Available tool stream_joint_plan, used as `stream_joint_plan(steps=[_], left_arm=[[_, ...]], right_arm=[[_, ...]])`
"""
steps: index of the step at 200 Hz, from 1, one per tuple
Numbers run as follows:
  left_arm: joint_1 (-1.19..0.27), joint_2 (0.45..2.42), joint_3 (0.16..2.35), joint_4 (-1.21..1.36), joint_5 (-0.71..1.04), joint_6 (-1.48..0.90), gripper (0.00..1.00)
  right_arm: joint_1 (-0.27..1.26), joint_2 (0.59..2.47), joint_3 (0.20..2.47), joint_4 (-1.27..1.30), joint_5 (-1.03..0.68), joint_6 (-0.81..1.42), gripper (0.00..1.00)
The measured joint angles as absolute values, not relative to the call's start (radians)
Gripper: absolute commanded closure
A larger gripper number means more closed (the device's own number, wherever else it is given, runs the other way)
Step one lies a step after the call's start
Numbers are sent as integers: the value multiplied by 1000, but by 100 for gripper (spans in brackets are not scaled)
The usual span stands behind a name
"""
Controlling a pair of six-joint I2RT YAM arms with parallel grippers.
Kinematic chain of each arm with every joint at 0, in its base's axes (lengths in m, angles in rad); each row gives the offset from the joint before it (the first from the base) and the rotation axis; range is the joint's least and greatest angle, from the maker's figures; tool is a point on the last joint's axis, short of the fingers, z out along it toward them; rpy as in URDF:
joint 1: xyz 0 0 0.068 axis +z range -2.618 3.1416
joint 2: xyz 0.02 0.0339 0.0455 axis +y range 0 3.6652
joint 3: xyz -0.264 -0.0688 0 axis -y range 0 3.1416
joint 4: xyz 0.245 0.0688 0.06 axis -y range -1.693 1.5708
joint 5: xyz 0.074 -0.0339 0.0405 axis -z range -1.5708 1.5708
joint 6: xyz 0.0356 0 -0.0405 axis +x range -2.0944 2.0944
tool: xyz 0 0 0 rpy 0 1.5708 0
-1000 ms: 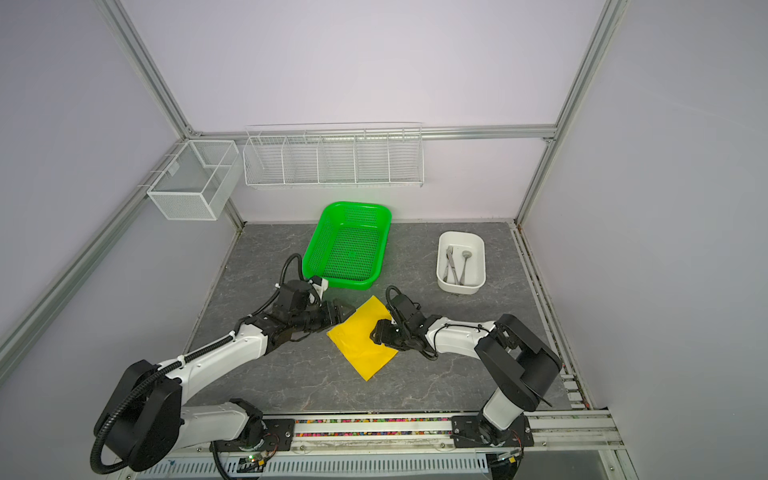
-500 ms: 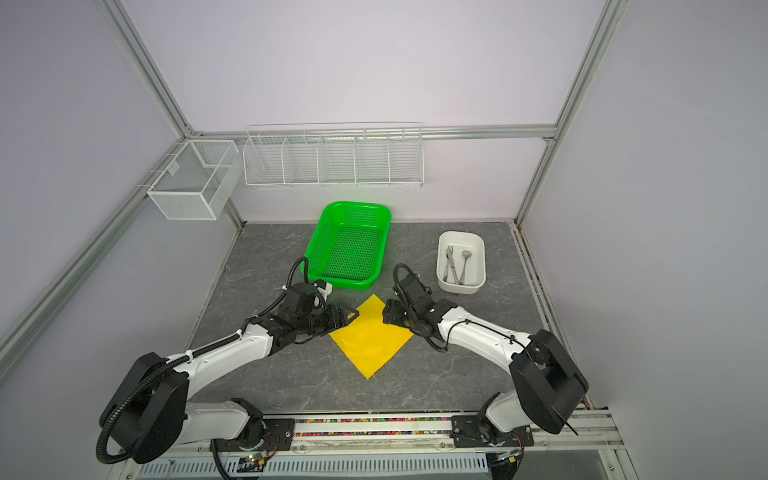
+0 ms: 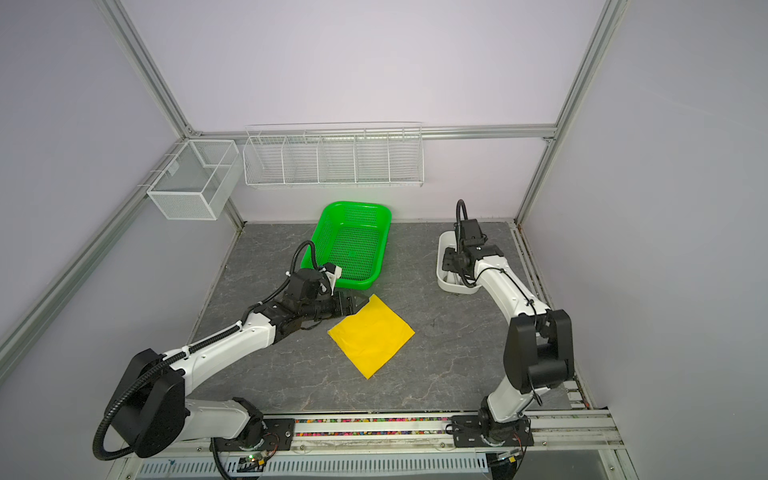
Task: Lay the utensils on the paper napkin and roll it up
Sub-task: 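Move the right gripper to the white tub and grasp the knife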
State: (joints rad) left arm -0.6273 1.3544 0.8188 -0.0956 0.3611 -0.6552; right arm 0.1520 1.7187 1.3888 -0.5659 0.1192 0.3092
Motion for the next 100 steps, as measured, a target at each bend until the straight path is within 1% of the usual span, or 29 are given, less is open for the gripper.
stream_joint_plan(steps=[23, 29, 34, 54, 78, 100], left_arm=[[-630, 1356, 844, -109, 368, -628, 12], [-631, 1356, 848, -115, 368, -621, 11], [-631, 1356, 852, -123, 367, -616, 9], [-631, 1356, 867, -160, 366, -590, 8], [-631, 1356, 879, -198, 363, -564, 8], [-631, 1356, 880, -217, 355, -555, 8]], right_arm=[[93, 1879, 1501, -624, 96, 235, 56], [85, 1914, 1525, -640, 91, 221, 57], [80, 1948, 1552, -658, 86, 208, 57], [73, 2067, 1649, -715, 68, 162, 58], [74, 2159, 1732, -768, 54, 123, 58], [74, 2204, 1787, -807, 55, 96, 59]])
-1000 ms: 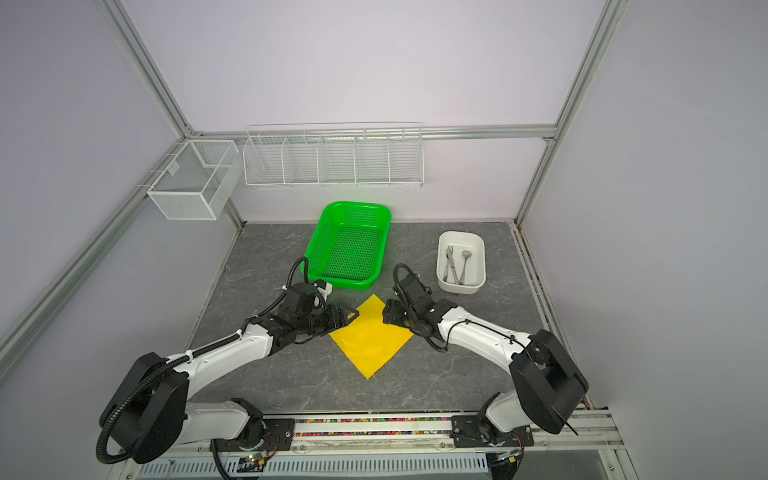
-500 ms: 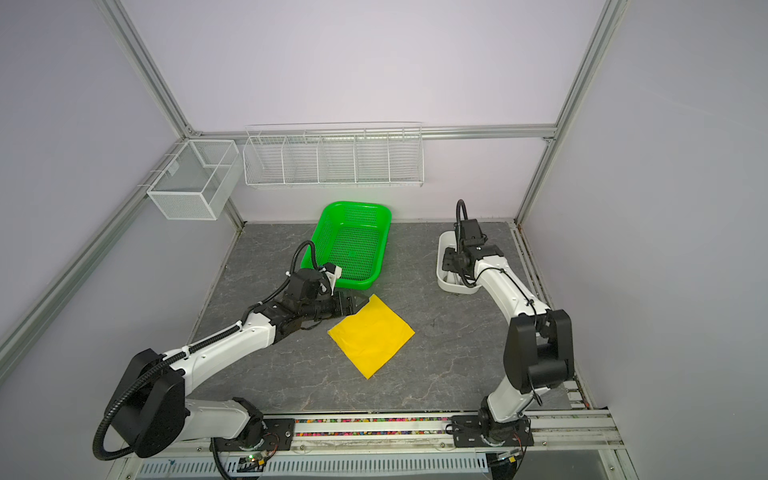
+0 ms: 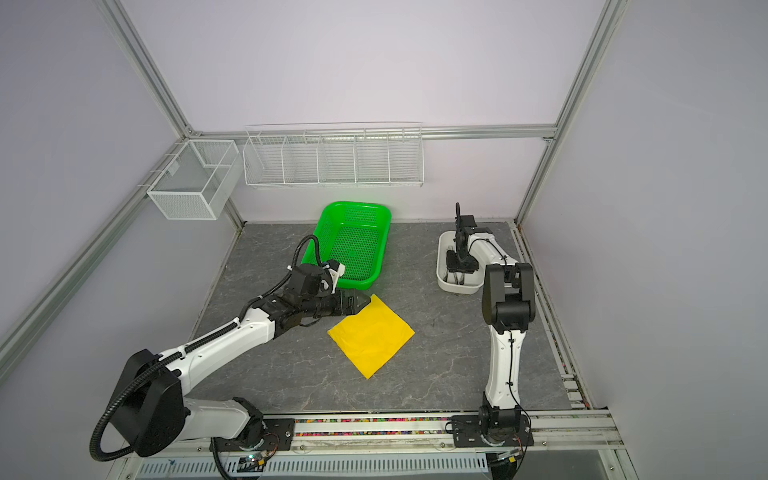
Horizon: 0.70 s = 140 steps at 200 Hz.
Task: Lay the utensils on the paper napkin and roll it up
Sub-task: 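Move the right gripper to the white tub and grasp the knife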
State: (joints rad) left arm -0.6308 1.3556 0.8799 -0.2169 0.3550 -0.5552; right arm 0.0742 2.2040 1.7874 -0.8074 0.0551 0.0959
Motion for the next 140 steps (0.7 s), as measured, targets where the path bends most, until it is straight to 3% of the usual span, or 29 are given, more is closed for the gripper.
stream_joint_plan(steps=[75, 140], left_arm=[[-631, 1375, 880, -220, 354, -551, 8], [-631, 1387, 881, -220, 353, -546, 8]], right_arm=[[74, 2358, 1992, -934, 56, 17, 60], [87, 2413, 2075, -1023, 90, -30, 71]])
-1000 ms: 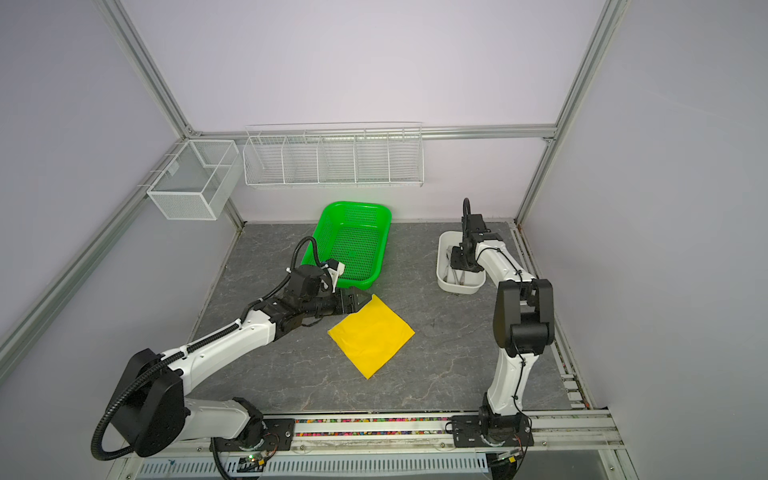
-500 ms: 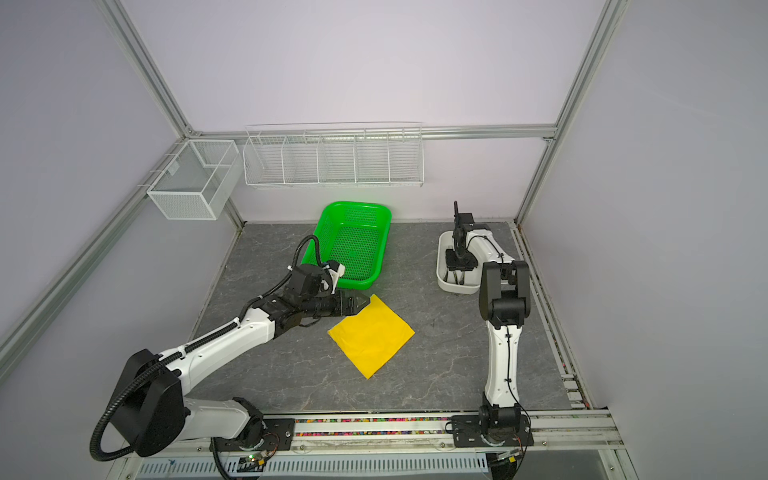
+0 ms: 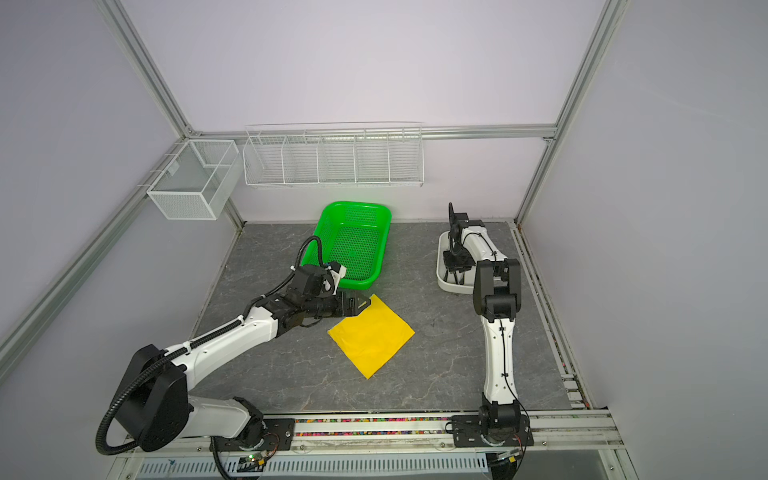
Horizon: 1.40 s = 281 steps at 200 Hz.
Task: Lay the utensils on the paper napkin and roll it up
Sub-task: 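Move the right gripper to the white tub and grasp the knife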
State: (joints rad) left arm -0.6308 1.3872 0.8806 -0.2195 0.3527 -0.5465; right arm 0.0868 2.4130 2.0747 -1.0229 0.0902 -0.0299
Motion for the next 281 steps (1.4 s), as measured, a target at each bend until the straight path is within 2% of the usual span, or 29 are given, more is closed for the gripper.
stream_joint_plan(steps=[98, 178, 281], left_arm=[[-631, 1411, 902, -260, 343, -537, 8], [-631, 1385, 905, -269, 329, -537, 8], [-631, 1362, 905, -269, 318, -537, 8]], right_arm=[[90, 2418, 2088, -1034, 113, -64, 94], [85, 2351, 2054, -1002, 108, -59, 94], [67, 2309, 2049, -1002, 18, -33, 94]])
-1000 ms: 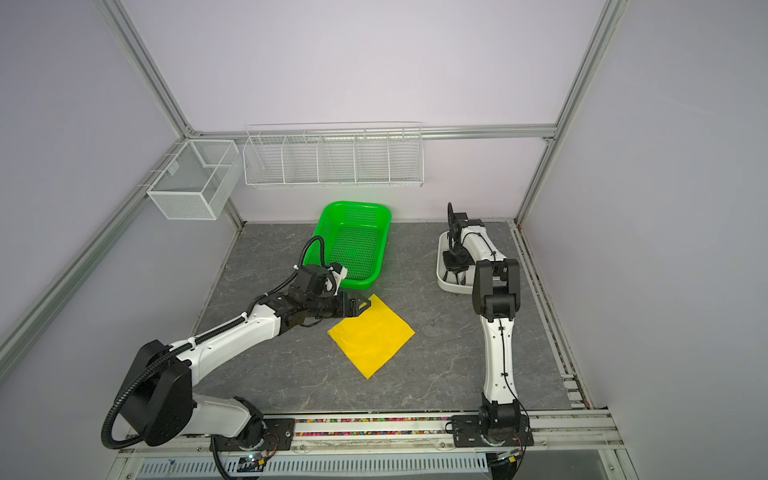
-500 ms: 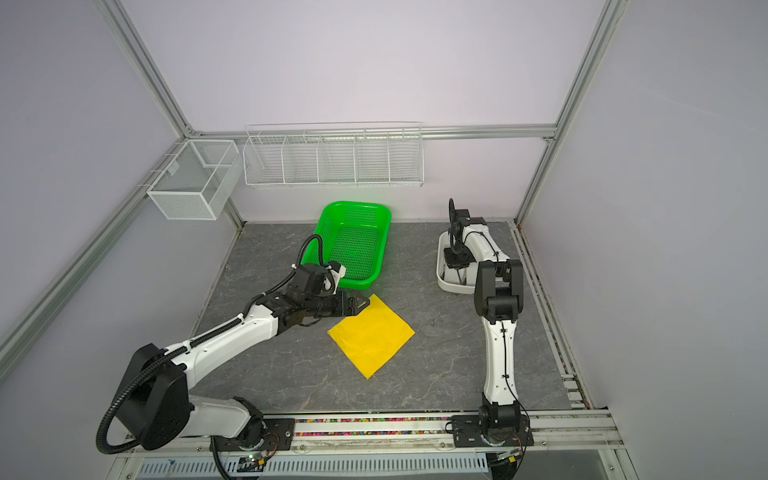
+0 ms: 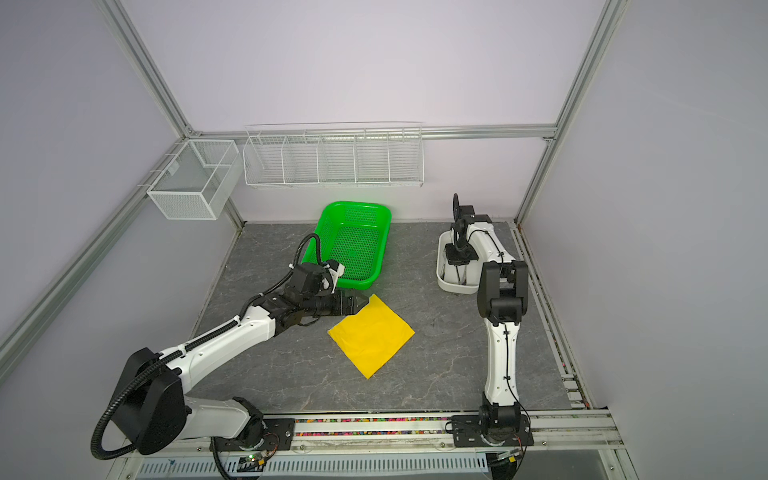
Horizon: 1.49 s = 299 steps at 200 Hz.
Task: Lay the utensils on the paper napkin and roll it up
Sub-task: 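Move the right gripper to the white tub and grasp the knife, then lift the knife and carry it over the yellow napkin with the right gripper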
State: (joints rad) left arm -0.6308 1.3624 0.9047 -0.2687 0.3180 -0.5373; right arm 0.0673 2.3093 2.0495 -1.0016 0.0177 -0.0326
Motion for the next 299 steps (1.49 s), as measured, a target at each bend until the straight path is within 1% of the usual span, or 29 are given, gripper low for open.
stream_joint_plan(steps=[47, 95, 121, 148, 179, 204, 235, 273, 299], left_arm=[[-631, 1341, 890, -266, 312, -541, 8], [-631, 1335, 890, -266, 300, -542, 8], [-631, 1322, 883, -260, 281, -545, 8], [-631, 1320, 883, -259, 268, -546, 9], [-631, 1320, 882, -250, 260, -554, 8], [-631, 1320, 881, -240, 257, -564, 8], [-631, 1320, 880, -236, 257, -568, 8], [-631, 1318, 875, -241, 250, -571, 8], [-630, 1274, 826, -245, 231, -572, 8]], right_arm=[[51, 2246, 2030, -986, -50, 0, 94], [18, 2092, 1917, -919, -154, 47, 94], [2, 1964, 1809, -859, -252, 82, 94], [-1, 1871, 1721, -799, -370, 124, 94], [1, 1808, 1599, -714, -525, 191, 93], [12, 1790, 1518, -669, -599, 233, 93], [81, 1759, 1424, -627, -639, 267, 93], [247, 1695, 1257, -525, -646, 343, 93], [351, 1679, 1146, -449, -639, 411, 93]])
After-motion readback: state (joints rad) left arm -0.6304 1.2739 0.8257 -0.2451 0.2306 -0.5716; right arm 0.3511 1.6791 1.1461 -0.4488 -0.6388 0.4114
